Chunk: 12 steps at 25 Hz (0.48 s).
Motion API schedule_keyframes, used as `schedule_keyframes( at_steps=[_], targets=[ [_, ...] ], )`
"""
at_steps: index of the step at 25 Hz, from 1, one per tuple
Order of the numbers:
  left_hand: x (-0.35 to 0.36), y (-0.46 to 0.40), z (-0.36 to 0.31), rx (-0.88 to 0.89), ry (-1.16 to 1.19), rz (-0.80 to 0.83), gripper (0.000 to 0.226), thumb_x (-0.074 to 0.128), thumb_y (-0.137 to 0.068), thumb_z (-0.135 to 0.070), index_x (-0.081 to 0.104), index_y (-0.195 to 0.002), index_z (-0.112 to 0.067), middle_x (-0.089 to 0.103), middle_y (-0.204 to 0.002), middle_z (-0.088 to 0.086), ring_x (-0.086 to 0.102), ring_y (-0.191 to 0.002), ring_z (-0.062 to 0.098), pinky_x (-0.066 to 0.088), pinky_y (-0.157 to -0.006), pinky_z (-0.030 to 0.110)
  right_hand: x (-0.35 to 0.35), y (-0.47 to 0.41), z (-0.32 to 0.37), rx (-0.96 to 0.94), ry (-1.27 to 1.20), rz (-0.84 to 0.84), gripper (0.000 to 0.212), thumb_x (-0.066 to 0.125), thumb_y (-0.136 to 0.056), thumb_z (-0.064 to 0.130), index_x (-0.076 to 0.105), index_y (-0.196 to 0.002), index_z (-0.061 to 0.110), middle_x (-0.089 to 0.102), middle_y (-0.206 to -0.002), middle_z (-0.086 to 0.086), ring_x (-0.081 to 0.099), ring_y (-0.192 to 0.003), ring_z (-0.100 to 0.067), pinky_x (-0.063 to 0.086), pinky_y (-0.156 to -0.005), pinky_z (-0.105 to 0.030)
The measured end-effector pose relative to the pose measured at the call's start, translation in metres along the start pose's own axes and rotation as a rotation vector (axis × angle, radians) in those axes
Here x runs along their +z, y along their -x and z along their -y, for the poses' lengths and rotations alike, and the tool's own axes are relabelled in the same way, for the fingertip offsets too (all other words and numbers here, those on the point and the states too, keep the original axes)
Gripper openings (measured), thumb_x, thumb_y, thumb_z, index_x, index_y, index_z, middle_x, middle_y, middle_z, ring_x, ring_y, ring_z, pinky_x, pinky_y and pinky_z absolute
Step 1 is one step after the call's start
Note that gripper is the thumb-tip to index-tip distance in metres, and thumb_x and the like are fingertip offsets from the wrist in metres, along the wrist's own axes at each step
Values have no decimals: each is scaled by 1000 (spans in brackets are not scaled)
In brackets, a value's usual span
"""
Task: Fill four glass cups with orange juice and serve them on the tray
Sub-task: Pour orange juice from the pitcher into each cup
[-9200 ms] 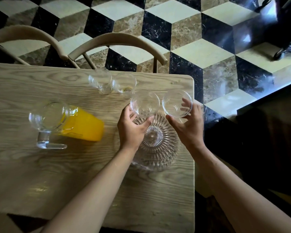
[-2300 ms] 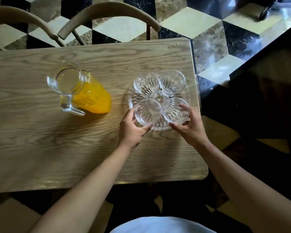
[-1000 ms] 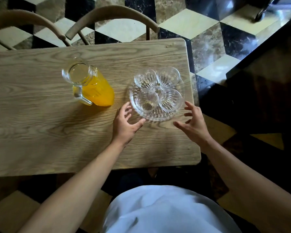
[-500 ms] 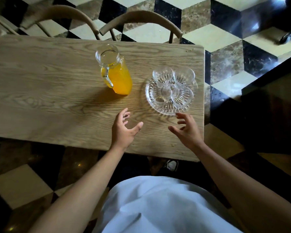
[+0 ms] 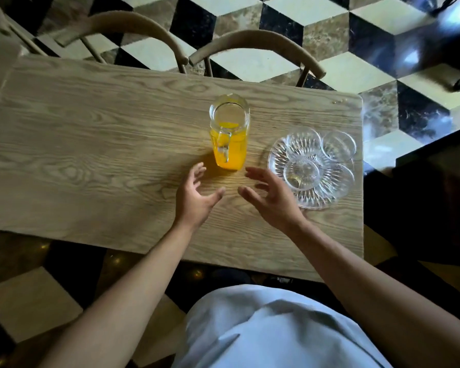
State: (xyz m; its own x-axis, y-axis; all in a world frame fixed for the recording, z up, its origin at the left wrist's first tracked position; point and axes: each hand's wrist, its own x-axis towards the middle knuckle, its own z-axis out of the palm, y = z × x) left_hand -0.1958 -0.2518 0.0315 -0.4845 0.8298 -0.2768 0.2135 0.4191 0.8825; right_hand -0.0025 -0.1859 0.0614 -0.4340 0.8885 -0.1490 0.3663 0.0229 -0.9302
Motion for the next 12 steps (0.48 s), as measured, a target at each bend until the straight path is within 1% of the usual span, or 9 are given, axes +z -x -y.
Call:
schedule_keyframes(
  at_steps=[1,3,5,7,8,9,11,12],
  targets=[
    [-5,-16,-2,6,17,10,104,93,-62,-43,48,-151,-12,57,-150,12,53,-138,18,43,-120,41,6,-10,10,-11,-13,-10,48,77,-90,33,65,-133,15,70,-127,4,65,-119,-5,53,-101,-27],
    [-11,-47,-4,12,37,73,115,91,-57,-52,43,-154,-15,51,-157,9,47,-146,17,40,-123,42,17,-29,25,-23,-38,-45,48,73,-91,41,67,-131,16,71,-130,5,66,-121,-8,51,-105,-27],
    [-16,-76,-7,40,3,172,126,94,-53,-56,37,-159,-20,43,-164,6,40,-152,15,36,-126,43,26,-42,33,-17,-62,-84,43,71,-92,42,70,-127,17,74,-125,3,68,-118,-11,53,-102,-28],
    [-16,-104,-9,95,-45,290,136,97,-51,-62,29,-163,-23,37,-170,3,33,-156,12,30,-129,44,32,-49,37,-9,-70,-109,30,70,-96,33,74,-118,13,77,-115,-1,72,-109,-12,54,-94,-26],
    [-16,-117,-9,125,-70,342,138,97,-52,-62,27,-164,-25,36,-170,1,33,-157,13,30,-130,46,34,-51,37,-8,-63,-117,25,70,-96,31,75,-111,11,78,-109,-4,73,-103,-14,54,-88,-26],
    [-15,-128,-10,145,-97,389,137,98,-52,-62,27,-164,-26,38,-169,1,35,-157,14,31,-129,49,35,-53,35,-8,-57,-123,25,69,-97,31,76,-105,8,78,-104,-8,73,-98,-18,55,-83,-30],
    [-14,-148,-11,174,-128,478,134,100,-50,-59,31,-161,-27,48,-163,2,44,-152,15,37,-125,51,37,-58,32,-9,-64,-133,29,69,-96,33,77,-100,5,79,-99,-12,74,-94,-28,57,-80,-39],
    [-13,-153,-15,182,-148,507,132,102,-49,-55,34,-160,-27,52,-159,2,48,-149,15,39,-124,49,37,-59,31,-6,-80,-138,29,69,-96,32,78,-100,4,79,-99,-13,74,-93,-28,58,-80,-40]
  ],
)
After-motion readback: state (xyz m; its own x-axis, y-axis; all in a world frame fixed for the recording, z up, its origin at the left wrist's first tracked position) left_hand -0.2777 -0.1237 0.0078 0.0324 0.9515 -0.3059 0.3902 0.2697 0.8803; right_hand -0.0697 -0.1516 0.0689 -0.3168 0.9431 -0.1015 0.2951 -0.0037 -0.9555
